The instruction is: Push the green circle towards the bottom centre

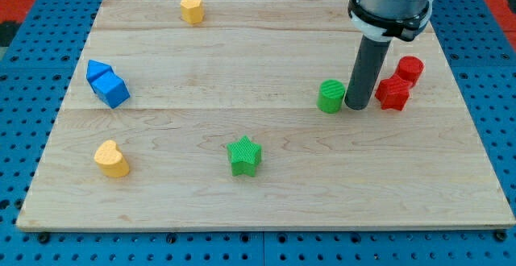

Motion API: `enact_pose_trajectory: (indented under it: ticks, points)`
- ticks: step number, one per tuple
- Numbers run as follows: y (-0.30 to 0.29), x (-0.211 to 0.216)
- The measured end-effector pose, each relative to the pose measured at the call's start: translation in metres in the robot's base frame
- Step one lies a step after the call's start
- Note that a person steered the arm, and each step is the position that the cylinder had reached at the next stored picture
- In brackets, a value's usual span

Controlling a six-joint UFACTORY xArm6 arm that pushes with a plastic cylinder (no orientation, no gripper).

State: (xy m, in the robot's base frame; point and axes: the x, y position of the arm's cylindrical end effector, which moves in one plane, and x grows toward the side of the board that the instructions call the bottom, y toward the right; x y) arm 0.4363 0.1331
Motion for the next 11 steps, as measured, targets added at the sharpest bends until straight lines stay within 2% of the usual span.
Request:
enact_pose_trajectory:
  ticks: [2, 3, 5, 6, 7, 8, 11]
  points:
    - [-0.049, -0.037]
    - [-0.073, -0.041]
    - [-0.083, -0.046]
    - [-0.085, -0.08]
    - [-0.115, -0.08]
    - [-0.121, -0.072]
    - [-0.107, -0.026]
